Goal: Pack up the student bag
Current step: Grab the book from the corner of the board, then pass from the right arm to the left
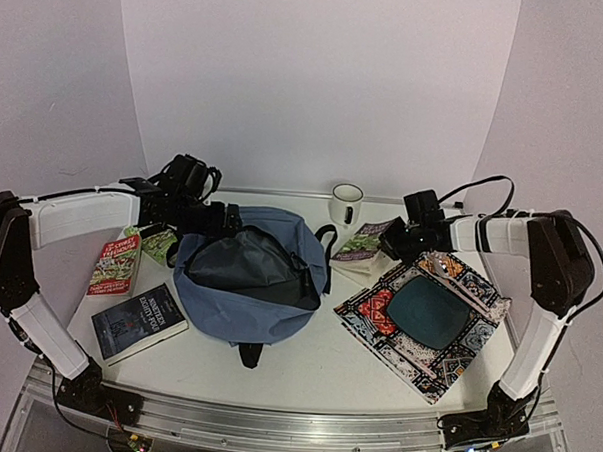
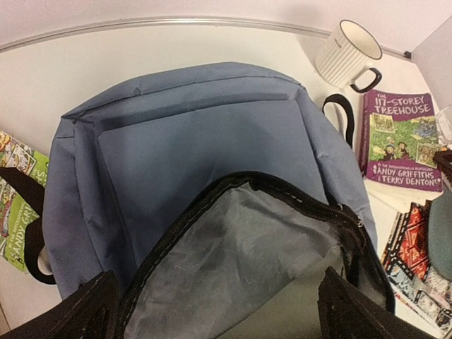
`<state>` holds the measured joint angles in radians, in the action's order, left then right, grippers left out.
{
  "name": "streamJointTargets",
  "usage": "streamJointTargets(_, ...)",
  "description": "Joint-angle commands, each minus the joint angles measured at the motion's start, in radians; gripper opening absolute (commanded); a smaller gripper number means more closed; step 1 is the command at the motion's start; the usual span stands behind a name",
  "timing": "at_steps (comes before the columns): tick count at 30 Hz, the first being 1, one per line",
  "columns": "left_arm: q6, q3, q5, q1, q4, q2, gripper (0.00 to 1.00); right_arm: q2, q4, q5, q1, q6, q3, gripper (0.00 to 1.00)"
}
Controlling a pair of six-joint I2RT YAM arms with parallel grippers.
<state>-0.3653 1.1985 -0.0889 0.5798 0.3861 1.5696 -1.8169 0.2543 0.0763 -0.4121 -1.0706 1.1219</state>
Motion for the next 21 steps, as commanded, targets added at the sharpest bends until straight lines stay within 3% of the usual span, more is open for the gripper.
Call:
streamJointTargets(1,-0.14,0.074,0.09,-0.024,0.0,-0.027,0.99,0.133,0.116,0.061,-0.008,0.022,-0.01,0.0)
streamJointTargets(10,-0.333,0.089,0.293,-0.037,-0.049,0.002,0.99,0.215,0.205,0.152,-0.034,0.019,-0.004,0.0)
streamJointTargets(21,-0.546,0.045,0.504,-0.037,-0.225,0.035,1.0,0.212,0.298,0.2,-0.135,-0.007,0.096,0.0)
